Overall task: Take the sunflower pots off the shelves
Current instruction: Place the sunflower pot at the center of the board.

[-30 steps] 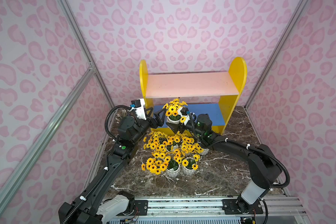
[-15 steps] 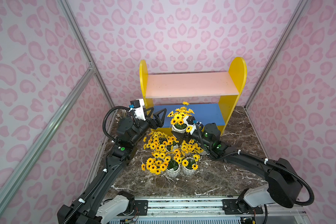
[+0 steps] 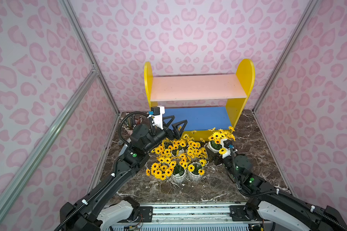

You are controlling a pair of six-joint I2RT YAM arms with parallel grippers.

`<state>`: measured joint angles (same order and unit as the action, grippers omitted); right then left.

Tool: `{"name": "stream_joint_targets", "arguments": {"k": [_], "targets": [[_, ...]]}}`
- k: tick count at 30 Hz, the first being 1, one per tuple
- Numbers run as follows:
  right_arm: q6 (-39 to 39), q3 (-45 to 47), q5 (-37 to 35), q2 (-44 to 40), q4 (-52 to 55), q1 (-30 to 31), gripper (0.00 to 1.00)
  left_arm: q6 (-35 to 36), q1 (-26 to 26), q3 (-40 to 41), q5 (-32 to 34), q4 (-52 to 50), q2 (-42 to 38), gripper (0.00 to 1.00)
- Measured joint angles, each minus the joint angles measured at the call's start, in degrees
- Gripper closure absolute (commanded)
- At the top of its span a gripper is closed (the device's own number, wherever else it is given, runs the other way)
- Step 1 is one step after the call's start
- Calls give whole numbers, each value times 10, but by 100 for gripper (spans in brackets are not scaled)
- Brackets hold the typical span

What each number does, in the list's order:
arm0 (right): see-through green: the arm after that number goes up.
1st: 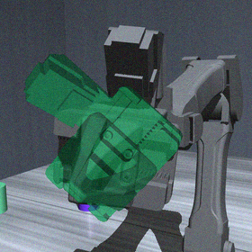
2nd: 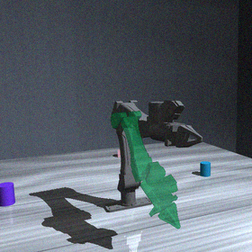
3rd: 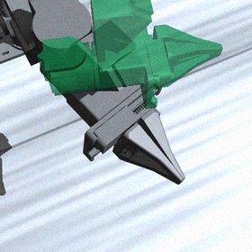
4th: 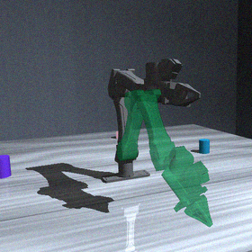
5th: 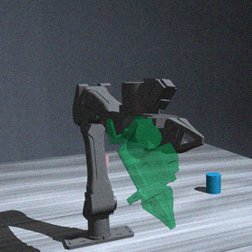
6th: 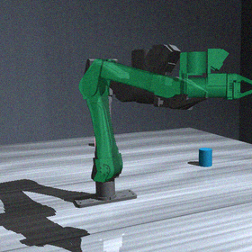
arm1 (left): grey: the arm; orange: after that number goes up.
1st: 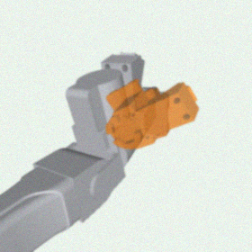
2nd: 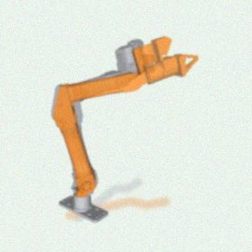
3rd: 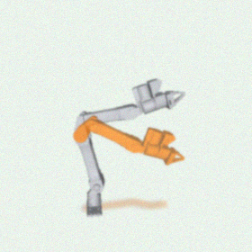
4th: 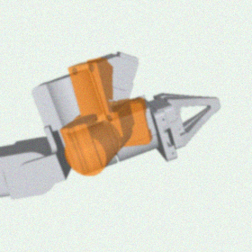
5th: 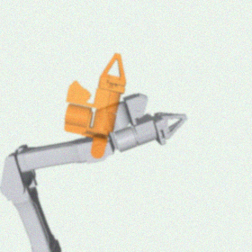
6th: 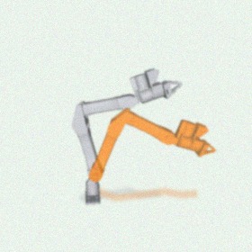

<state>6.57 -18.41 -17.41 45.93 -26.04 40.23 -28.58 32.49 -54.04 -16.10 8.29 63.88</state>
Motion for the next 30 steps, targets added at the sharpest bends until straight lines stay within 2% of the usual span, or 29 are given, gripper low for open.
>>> {"name": "stream_joint_targets", "arguments": {"k": [4, 6, 11, 19, 27, 30], "targets": [[64, 69, -71, -47, 30, 11, 100, 16, 28, -2, 15, -3, -1, 1], [93, 95, -95, -45, 34, 20, 100, 19, 37, -3, 21, -3, 1, 1], [136, 121, -137, 20, 18, 56, 100, 27, 40, -3, 30, -5, 4, 1], [155, 156, -172, 168, -110, 106, 100, 32, 40, -3, 35, -7, -2, 1], [154, 168, -176, 233, -203, 121, 100, 37, 40, -3, 40, -8, -6, 1], [151, 170, -201, 273, -247, 143, 100, 37, 40, -3, 40, -8, -7, 1]]}}
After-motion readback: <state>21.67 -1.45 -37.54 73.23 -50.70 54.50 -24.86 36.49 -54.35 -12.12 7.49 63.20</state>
